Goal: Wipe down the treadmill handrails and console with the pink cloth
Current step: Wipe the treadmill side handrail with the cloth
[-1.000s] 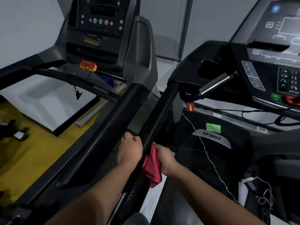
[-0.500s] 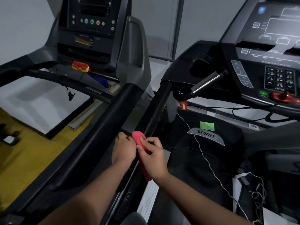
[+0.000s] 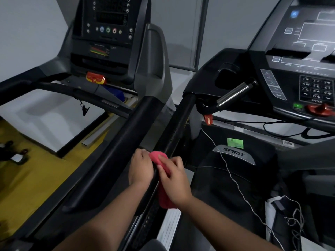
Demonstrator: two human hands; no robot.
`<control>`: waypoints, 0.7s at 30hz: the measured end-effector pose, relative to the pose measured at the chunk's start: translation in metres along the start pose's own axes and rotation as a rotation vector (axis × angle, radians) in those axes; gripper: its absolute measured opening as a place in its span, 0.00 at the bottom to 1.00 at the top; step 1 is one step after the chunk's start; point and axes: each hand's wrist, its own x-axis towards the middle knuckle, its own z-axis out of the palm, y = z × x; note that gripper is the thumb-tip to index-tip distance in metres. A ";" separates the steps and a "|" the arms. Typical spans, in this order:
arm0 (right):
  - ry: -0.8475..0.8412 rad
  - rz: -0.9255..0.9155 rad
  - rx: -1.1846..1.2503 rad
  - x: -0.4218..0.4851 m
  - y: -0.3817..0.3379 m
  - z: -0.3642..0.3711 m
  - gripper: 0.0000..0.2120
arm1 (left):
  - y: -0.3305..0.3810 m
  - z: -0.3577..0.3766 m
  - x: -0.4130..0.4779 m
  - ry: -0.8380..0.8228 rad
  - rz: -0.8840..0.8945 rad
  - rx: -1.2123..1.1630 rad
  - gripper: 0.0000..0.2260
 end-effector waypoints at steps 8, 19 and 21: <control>-0.197 0.216 0.184 0.033 -0.052 -0.011 0.24 | -0.005 -0.009 -0.013 0.213 0.179 -0.316 0.10; -0.097 0.619 0.523 0.019 -0.012 -0.028 0.06 | -0.009 -0.006 -0.008 -0.140 0.257 0.249 0.18; -0.190 0.593 0.513 0.014 -0.014 -0.026 0.06 | -0.013 -0.011 0.007 -0.218 0.195 0.112 0.11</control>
